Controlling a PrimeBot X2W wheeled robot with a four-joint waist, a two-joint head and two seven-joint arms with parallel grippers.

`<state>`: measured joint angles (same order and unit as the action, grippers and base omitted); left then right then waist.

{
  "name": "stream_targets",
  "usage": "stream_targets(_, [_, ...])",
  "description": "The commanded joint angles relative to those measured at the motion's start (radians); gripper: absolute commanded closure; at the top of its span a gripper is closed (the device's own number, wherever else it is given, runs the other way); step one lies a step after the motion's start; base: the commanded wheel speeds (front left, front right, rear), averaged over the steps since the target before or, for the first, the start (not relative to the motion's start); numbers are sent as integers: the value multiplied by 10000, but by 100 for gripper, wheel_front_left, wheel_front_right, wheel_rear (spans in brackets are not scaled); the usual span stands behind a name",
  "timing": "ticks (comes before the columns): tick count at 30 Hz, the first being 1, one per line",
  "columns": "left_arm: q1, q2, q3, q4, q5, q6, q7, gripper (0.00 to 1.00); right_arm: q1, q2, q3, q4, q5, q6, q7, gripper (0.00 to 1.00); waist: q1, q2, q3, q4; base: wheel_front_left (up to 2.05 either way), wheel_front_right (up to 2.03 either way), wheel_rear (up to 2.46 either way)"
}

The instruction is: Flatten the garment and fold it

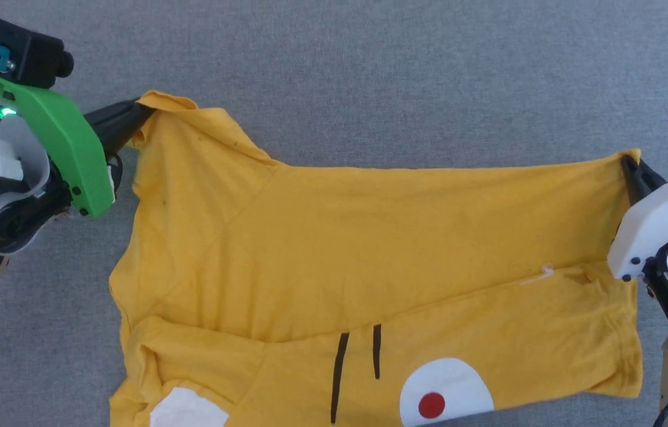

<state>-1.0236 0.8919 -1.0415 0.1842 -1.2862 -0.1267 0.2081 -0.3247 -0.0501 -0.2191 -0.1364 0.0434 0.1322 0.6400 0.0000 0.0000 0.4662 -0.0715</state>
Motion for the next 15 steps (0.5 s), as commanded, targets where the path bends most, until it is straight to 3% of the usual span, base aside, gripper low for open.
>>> stream_targets(1, [60,41,106,39,-13,-40,-224,100,46,-1,0,-94,-43,-15,-117,100,0,0,-324,39,0,0,0])
stream_targets(10, [824,511,267,-245,480,30,-1949,100,732,-1,-90,-519,432,-15,-759,100,0,0,-1359,251,0,0,0])
stream_targets(15, [1760,932,166,-966,642,445,-2769,100,1514,-1,-97,-710,753,-15,-1158,100,0,0,-1899,434,0,0,0])
